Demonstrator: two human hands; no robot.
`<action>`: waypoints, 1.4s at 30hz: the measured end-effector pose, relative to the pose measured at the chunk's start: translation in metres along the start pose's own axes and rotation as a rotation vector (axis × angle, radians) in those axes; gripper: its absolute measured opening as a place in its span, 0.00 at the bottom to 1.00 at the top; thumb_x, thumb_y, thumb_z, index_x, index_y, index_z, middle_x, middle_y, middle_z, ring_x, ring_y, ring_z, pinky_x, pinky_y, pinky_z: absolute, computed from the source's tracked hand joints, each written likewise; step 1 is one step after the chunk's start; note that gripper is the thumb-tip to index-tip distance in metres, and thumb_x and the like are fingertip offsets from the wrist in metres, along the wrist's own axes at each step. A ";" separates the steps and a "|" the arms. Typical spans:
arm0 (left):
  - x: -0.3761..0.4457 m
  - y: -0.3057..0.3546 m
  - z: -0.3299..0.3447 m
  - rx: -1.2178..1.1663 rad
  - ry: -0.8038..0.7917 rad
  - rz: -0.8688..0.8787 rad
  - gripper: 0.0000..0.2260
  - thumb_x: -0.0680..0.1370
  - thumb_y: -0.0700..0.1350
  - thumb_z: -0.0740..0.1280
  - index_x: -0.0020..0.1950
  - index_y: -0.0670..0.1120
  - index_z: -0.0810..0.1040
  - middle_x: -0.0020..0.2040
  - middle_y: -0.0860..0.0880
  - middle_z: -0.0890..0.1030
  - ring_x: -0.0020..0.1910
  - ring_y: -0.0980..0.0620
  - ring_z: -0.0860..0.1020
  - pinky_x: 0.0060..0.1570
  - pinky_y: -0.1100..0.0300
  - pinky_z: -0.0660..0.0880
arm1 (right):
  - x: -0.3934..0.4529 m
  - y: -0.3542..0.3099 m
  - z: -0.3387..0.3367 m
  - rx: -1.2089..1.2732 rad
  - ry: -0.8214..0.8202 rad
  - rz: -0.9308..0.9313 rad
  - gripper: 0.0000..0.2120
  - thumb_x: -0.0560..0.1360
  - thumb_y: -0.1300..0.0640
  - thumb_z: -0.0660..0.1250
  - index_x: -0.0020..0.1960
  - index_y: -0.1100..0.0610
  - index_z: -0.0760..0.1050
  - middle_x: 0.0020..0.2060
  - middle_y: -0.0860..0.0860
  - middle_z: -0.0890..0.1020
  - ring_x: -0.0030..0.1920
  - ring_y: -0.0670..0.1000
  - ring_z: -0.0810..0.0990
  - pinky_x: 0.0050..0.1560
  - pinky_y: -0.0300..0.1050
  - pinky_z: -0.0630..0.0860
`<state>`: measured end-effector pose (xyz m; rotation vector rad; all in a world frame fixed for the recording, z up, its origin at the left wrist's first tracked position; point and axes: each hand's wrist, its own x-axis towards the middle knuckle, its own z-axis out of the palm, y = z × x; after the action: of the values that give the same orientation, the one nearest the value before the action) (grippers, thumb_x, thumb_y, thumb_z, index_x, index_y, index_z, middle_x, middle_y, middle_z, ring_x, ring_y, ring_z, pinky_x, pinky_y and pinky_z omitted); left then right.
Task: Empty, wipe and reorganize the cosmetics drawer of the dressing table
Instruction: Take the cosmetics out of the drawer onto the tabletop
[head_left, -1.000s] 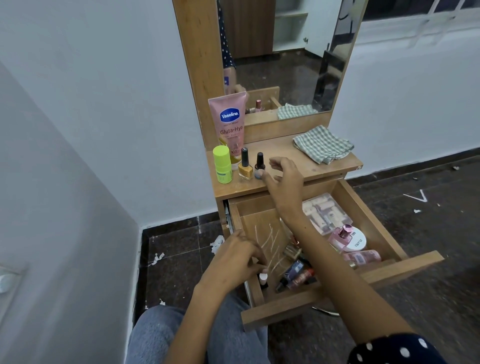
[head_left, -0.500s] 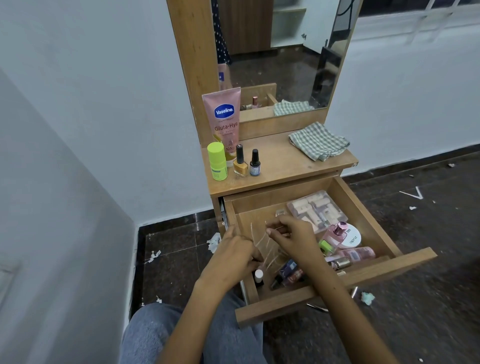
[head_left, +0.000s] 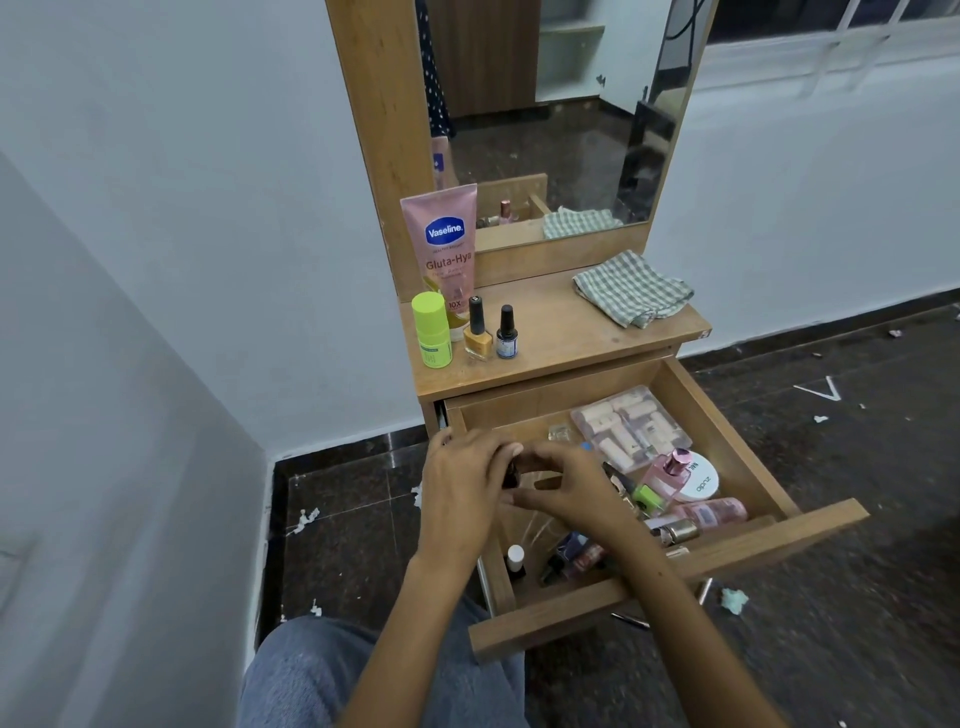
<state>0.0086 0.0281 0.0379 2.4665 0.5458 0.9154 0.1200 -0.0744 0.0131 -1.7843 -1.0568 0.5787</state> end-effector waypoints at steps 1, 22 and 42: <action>0.000 0.001 0.000 -0.011 0.017 0.001 0.02 0.75 0.43 0.71 0.46 0.48 0.83 0.41 0.54 0.83 0.40 0.61 0.77 0.53 0.54 0.74 | 0.001 0.000 0.001 0.008 0.026 -0.016 0.14 0.66 0.61 0.77 0.51 0.53 0.81 0.43 0.43 0.84 0.47 0.40 0.82 0.50 0.36 0.78; 0.006 -0.011 -0.004 -0.367 0.011 -0.323 0.09 0.71 0.47 0.74 0.51 0.49 0.84 0.46 0.57 0.82 0.47 0.59 0.79 0.50 0.55 0.76 | 0.002 0.004 -0.003 0.213 0.160 -0.134 0.14 0.71 0.68 0.71 0.55 0.58 0.77 0.51 0.49 0.82 0.55 0.46 0.81 0.52 0.43 0.80; 0.072 -0.046 -0.008 -0.135 0.295 -0.395 0.13 0.73 0.47 0.73 0.55 0.44 0.83 0.50 0.47 0.84 0.51 0.53 0.81 0.54 0.65 0.72 | 0.011 0.027 -0.001 -0.224 0.245 0.057 0.04 0.73 0.61 0.71 0.47 0.53 0.81 0.40 0.42 0.81 0.40 0.37 0.79 0.44 0.27 0.74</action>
<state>0.0446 0.1045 0.0551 2.0118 0.9935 1.1099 0.1375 -0.0700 -0.0100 -2.0269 -0.9314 0.2733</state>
